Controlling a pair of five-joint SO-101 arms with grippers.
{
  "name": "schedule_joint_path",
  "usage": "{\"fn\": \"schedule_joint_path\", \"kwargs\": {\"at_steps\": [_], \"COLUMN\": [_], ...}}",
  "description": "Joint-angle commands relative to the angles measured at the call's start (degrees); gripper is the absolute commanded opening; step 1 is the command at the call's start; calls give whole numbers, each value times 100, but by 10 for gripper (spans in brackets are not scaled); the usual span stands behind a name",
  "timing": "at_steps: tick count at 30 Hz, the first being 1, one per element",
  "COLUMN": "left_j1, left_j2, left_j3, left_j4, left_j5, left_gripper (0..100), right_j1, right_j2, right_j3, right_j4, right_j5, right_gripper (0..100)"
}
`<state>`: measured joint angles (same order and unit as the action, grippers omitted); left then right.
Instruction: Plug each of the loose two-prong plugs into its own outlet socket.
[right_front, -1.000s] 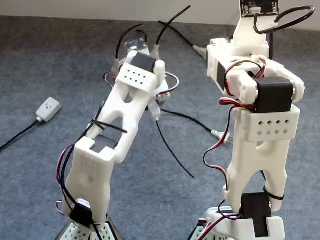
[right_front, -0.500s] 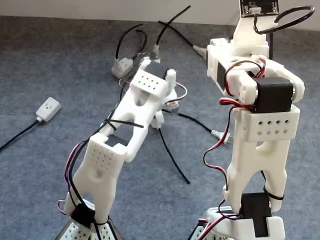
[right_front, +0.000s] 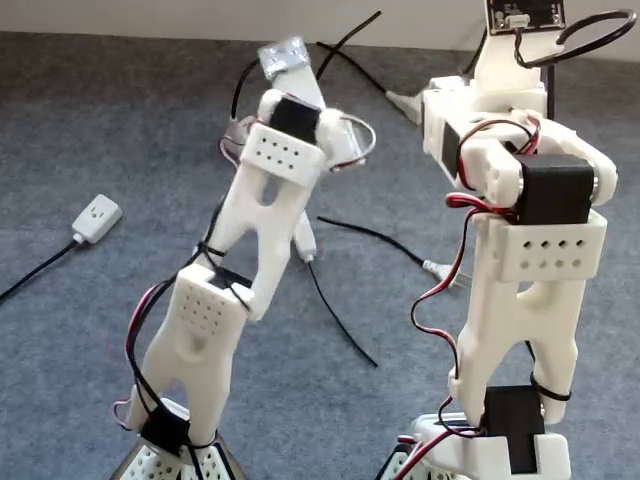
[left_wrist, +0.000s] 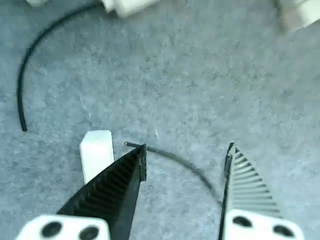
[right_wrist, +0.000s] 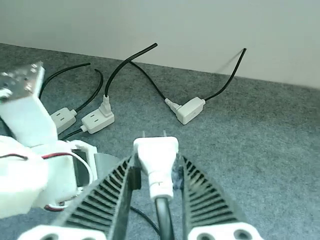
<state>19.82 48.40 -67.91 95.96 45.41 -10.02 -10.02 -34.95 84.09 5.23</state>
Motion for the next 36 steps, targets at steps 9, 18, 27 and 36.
{"fn": "schedule_joint_path", "kwargs": {"at_steps": [9,18,27,36], "left_j1": [-505,-1147,-2598,-4110], "left_j2": [1191,963,-1235,-1719], "left_j3": [-233,-242,127,1543], "left_j4": [299,484,492,448], "left_j5": [-35,-624,-756,-730], "left_gripper": [260,259,259,259], "right_j1": [145,40,-479,-1938], "right_j2": [-31,-31,646,1358], "right_j3": [-224,-215,-215,-215], "right_j4": [-31,-22,4,400], "right_j5": [70,53,62,97], "right_gripper": [70,70,70,70]}}
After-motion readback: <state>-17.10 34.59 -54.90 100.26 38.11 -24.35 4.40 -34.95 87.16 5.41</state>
